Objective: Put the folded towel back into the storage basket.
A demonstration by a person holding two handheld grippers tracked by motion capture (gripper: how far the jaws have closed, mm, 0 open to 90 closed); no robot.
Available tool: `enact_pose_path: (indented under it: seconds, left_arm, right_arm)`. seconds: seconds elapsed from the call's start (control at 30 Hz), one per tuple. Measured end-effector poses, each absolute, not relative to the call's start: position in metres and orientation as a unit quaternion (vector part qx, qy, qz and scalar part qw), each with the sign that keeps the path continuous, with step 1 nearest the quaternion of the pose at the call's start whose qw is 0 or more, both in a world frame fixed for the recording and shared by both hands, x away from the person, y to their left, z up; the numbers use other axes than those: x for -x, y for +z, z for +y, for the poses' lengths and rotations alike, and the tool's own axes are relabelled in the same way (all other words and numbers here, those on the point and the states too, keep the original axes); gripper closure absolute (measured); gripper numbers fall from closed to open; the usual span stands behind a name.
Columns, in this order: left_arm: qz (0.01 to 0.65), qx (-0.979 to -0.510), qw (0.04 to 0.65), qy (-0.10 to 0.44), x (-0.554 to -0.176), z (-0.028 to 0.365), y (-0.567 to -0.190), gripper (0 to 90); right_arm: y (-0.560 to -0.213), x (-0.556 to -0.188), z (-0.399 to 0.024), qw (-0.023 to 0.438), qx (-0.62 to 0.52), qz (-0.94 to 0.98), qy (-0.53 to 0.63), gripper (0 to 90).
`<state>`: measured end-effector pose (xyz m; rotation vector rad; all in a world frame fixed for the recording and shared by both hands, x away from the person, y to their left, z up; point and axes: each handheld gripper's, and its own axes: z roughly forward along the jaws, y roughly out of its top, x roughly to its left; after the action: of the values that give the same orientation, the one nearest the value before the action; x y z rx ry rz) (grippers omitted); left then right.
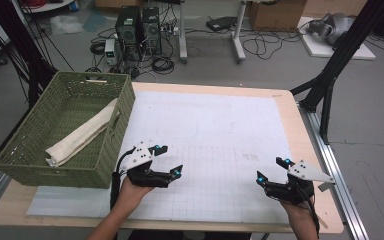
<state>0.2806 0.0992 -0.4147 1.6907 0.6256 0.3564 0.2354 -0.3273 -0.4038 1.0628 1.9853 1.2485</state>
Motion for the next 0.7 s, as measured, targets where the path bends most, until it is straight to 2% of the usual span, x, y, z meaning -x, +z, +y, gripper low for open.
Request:
enact_pose_path:
  seconds: [0.7]
  left_arm:
    - [0.273,-0.734,0.602,0.156,-0.2791,0.1025,-0.4161,16.6]
  right_arm:
    - [-0.4027,-0.2364,-0.3262,0.281,-0.403,0.734,0.469,16.9]
